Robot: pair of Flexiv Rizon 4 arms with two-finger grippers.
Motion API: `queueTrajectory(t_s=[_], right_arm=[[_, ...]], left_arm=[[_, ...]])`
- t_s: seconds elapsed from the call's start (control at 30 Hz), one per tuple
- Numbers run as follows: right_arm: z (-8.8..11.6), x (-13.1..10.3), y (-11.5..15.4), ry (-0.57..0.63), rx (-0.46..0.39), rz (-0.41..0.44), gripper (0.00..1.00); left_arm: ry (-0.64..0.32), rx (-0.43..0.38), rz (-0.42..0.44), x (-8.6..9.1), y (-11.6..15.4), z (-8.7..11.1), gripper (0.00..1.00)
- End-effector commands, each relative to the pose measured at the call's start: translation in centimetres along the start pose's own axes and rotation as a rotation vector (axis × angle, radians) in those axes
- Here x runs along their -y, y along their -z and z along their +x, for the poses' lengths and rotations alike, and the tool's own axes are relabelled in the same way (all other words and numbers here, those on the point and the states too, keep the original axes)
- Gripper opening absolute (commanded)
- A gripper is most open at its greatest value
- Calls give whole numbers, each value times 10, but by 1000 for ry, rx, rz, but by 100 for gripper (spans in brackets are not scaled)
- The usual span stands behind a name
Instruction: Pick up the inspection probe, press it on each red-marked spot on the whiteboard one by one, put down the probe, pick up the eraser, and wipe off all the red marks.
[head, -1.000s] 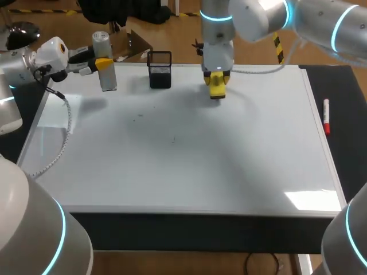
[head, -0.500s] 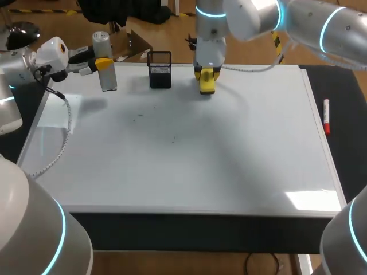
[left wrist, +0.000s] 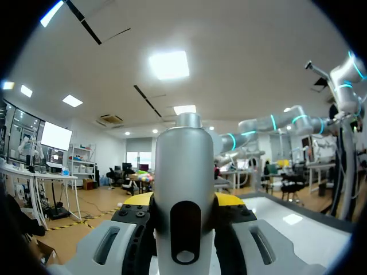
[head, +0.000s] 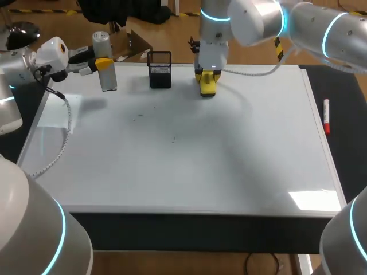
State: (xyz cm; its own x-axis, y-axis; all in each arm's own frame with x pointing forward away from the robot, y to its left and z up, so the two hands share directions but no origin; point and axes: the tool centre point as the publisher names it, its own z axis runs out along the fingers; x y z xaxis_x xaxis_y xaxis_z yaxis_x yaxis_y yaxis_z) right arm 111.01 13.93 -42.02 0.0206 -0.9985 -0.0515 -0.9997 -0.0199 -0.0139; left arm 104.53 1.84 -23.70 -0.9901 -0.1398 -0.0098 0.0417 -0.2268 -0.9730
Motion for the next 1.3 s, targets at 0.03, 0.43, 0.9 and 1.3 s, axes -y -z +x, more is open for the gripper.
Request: queueTrajectory(t_s=[0.03, 0.43, 0.9, 1.3], right_arm=[[1, 2, -2, 3, -18, -7, 0], [8, 2, -9, -29, -64, -28, 72], [20, -10, 27, -120, -28, 31, 100], [44, -13, 97, -343, 96, 75, 100]], left_arm=[[0, 1, -2, 2, 0, 0, 0], [0, 1, -2, 2, 0, 0, 0], [0, 1, -2, 2, 0, 0, 0], [0, 1, -2, 2, 0, 0, 0]])
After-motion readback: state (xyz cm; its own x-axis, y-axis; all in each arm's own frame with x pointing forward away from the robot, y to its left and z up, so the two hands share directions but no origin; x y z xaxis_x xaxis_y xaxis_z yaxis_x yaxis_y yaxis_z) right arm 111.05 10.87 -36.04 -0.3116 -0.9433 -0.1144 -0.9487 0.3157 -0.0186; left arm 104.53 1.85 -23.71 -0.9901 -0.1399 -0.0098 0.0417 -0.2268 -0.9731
